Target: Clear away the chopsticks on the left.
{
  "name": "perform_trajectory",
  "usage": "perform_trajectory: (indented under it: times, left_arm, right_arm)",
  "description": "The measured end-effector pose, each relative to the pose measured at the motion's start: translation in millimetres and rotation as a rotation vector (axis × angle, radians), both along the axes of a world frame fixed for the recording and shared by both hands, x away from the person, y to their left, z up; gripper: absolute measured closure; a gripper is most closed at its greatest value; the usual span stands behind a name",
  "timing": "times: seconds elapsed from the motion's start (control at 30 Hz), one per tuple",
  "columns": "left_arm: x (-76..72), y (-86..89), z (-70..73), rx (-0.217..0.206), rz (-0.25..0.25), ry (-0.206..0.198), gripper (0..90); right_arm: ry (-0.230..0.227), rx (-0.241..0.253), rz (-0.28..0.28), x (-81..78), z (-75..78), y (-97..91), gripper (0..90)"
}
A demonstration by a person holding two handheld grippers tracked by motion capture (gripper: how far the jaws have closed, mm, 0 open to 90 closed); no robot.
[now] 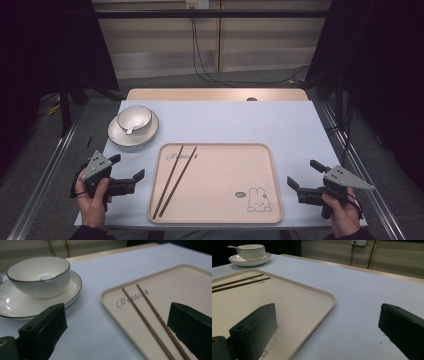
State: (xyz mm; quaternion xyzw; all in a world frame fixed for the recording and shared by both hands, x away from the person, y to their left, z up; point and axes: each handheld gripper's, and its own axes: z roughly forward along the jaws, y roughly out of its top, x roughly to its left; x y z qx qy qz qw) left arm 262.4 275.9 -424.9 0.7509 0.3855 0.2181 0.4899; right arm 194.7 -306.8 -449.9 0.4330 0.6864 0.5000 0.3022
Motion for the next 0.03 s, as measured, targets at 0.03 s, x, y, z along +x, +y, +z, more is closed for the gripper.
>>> perform_trajectory:
  times: [0.03]
  left_arm:
    - [0.0, 0.0, 0.0, 0.0, 0.0, 0.0, 2.1]
  right_arm:
    - [0.003, 0.0, 0.001, 0.4, -0.1, -0.1, 1.7]
